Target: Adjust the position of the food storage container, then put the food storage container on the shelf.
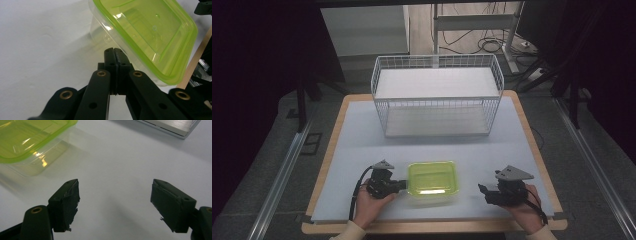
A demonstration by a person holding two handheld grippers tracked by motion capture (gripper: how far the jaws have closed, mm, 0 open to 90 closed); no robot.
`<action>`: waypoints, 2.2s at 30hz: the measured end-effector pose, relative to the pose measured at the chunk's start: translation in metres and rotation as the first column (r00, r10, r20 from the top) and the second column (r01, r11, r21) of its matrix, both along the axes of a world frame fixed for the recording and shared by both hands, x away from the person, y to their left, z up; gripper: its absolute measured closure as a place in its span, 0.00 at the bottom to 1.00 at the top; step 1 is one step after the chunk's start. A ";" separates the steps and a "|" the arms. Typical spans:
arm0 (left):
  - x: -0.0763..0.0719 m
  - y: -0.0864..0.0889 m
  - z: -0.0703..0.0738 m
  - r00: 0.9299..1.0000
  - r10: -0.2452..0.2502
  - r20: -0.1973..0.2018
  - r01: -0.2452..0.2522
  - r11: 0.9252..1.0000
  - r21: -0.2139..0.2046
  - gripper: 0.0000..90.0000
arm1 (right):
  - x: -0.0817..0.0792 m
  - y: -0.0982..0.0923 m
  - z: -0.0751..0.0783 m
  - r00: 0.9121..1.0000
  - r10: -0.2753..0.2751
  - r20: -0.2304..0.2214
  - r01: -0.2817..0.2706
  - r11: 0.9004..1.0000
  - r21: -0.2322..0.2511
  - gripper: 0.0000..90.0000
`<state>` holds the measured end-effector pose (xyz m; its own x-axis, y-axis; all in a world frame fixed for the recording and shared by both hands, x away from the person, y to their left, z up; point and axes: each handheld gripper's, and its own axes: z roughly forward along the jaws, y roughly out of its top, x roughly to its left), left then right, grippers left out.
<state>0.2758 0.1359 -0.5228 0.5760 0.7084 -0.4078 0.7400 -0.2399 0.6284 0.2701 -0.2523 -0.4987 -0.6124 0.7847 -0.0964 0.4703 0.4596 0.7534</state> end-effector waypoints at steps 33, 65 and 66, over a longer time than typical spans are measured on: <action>-0.018 0.056 0.023 0.992 0.120 0.041 -0.110 0.976 -0.187 0.56 | 0.003 -0.005 0.005 0.998 0.054 -0.044 -0.045 0.979 0.198 0.28; -0.006 0.039 0.010 0.990 0.066 -0.124 -0.097 0.959 -0.266 0.41 | 0.033 0.023 0.000 0.940 0.181 -0.288 -0.042 0.903 0.429 0.37; -0.005 0.038 0.010 0.989 0.065 -0.131 -0.099 0.957 -0.272 0.41 | 0.035 0.023 -0.001 0.937 0.179 -0.299 -0.033 0.900 0.435 0.38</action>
